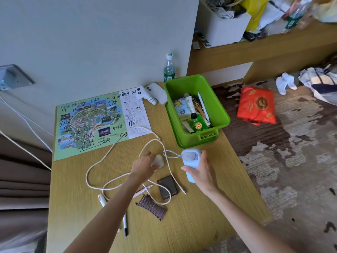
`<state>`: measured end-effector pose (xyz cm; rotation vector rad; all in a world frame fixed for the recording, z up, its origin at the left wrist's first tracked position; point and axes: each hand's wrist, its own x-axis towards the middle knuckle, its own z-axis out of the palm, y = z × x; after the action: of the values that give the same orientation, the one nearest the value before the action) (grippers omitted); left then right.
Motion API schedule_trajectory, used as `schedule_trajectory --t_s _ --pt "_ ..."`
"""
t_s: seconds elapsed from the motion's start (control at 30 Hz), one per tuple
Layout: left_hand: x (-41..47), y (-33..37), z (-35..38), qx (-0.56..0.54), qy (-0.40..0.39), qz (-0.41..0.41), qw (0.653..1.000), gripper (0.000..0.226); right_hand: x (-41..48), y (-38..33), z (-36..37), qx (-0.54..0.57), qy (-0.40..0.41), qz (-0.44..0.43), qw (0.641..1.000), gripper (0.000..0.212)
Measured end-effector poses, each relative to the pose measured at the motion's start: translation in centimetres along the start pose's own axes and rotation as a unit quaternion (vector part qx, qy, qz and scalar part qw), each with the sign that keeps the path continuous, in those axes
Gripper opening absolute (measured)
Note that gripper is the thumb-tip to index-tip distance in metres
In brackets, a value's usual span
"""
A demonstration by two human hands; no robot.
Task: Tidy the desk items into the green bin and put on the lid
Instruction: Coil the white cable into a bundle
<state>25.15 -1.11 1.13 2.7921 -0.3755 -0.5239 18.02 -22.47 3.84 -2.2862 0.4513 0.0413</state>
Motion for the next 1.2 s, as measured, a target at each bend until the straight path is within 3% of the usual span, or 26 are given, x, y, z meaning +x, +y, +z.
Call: schedule_trajectory --t_s 0.2,0.33,0.43,0.5,0.6,0.83,1.07,1.2 --pt "-0.1 0.0 -4.5 -0.122 0.042 -0.063 0.990 0.031 0.5 -3.5 -1.7 -0.021 0.050 -0.068 0.996 0.057" --pt "1.0 0.2 -8.5 -0.114 0.027 -0.078 0.990 0.031 1.9 -6.1 -3.4 -0.101 0.084 -0.117 0.984 0.057" --pt "1.7 0.8 -10.5 -0.159 0.028 -0.093 0.983 0.034 2.9 -7.9 -4.7 -0.097 0.111 -0.141 0.979 0.060" --pt "2.1 1.5 -11.7 -0.274 0.053 -0.094 0.956 0.037 3.9 -9.1 -5.6 -0.059 0.122 -0.147 0.980 0.057" --pt "2.9 2.6 -12.9 -0.447 0.083 -0.074 0.888 0.023 6.4 -10.8 -7.1 0.025 0.133 -0.145 0.980 0.054" --pt "4.9 4.4 -13.9 -0.595 0.146 -0.065 0.787 0.029 14.1 -11.5 -9.8 0.135 0.125 -0.089 0.979 0.042" --pt "6.6 4.1 -13.4 -0.655 0.152 -0.076 0.736 0.041 18.8 -8.8 -7.7 0.130 -0.017 0.071 0.989 0.044" --pt "7.8 3.6 -13.1 -0.663 0.164 -0.089 0.725 0.033 18.9 -7.0 -6.4 0.183 -0.095 0.193 0.959 0.037"
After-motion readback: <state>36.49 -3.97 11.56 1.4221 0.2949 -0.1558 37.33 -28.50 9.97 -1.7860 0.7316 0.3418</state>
